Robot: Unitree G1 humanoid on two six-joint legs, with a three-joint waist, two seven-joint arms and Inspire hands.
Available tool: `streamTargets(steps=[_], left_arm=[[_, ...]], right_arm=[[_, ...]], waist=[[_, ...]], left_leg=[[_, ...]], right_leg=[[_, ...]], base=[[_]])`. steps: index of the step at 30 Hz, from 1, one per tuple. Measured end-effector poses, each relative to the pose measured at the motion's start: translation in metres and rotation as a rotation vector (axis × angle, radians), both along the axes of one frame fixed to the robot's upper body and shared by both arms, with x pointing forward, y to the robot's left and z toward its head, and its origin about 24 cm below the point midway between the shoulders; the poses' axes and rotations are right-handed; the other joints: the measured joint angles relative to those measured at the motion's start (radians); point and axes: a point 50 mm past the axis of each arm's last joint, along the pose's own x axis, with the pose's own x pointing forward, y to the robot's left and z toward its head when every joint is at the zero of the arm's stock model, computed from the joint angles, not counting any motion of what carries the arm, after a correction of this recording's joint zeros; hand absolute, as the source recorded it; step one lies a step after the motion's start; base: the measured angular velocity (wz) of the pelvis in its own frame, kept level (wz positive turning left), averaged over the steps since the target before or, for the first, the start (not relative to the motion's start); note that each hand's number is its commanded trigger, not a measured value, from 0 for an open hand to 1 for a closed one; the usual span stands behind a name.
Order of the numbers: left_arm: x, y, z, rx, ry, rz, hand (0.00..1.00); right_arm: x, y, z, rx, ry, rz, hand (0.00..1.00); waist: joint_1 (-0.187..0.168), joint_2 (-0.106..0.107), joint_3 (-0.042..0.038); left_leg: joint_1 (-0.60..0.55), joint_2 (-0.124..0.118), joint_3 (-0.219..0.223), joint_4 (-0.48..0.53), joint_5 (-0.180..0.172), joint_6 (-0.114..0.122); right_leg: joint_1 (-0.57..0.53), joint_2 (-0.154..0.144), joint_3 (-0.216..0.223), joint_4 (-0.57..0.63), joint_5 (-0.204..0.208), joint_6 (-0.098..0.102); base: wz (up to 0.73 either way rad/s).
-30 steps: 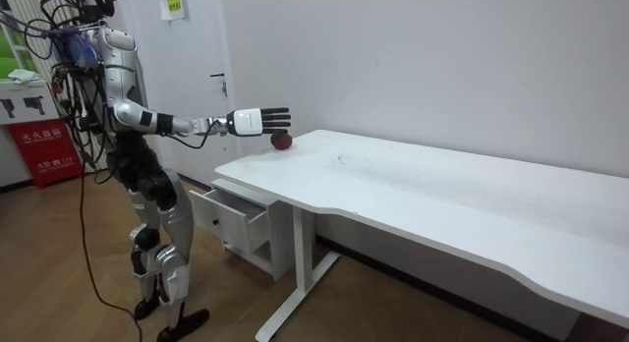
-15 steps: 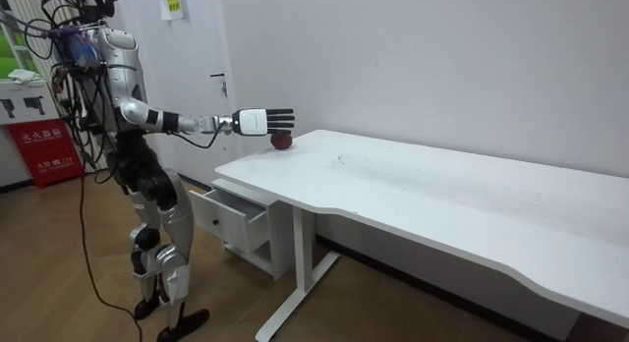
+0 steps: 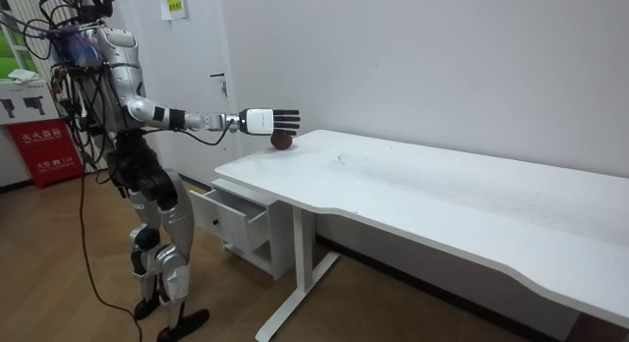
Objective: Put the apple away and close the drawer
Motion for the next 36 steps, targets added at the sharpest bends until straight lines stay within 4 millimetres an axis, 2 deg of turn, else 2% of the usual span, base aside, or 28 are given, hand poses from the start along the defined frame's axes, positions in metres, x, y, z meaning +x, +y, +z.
streamTargets(steps=[7, 14, 25, 34, 35, 36], left_arm=[[0.0, 0.001, 0.001, 0.001, -0.001, 0.0, 0.0], [-0.003, 0.0, 0.0, -0.011, 0.013, 0.002, 0.0], [-0.004, -0.001, 0.0, -0.016, 0.019, -0.004, 0.0], [-0.004, -0.001, 0.0, -0.017, 0.02, -0.005, 0.0], [-0.004, -0.001, 0.0, -0.017, 0.02, -0.005, 0.0], [-0.004, -0.001, 0.0, -0.017, 0.02, -0.005, 0.0]], right_arm=[[0.009, -0.007, -0.004, -0.023, 0.064, 0.044, 0.0], [0.008, -0.01, -0.011, -0.013, 0.106, 0.04, 0.0], [0.01, -0.009, -0.012, -0.025, 0.133, 0.105, 0.0], [0.006, -0.011, -0.023, -0.037, 0.213, 0.134, 0.0], [0.006, -0.011, -0.023, -0.042, 0.217, 0.136, 0.03], [0.005, -0.011, -0.024, -0.047, 0.22, 0.137, 0.16]], waist=[[-0.001, -0.008, -0.0008], [-0.002, -0.002, 0.0], [-0.002, -0.006, 0.0025], [-0.003, -0.007, 0.0018], [-0.004, -0.008, 0.0018], [-0.003, -0.008, 0.0017]], left_leg=[[0.006, 0.001, -0.001, 0.002, 0.0, 0.0], [0.006, 0.001, -0.001, 0.003, 0.0, 0.0], [0.009, 0.0, -0.011, 0.005, 0.0, 0.0], [0.01, -0.001, -0.02, 0.008, 0.0, 0.0], [0.01, -0.001, -0.021, 0.009, 0.0, 0.0], [0.009, -0.002, -0.02, 0.009, 0.0, 0.0]], right_leg=[[0.004, -0.002, -0.012, 0.0, 0.0, 0.0], [0.003, -0.002, -0.012, 0.001, 0.0, -0.001], [0.015, -0.002, -0.014, 0.0, 0.0, -0.001], [0.022, -0.003, -0.022, 0.001, 0.0, -0.001], [0.022, -0.003, -0.023, 0.001, 0.0, -0.001], [0.022, -0.003, -0.023, 0.001, 0.0, -0.001]], base=[[0.0], [0.0], [0.01], [0.02], [0.04], [0.0]])
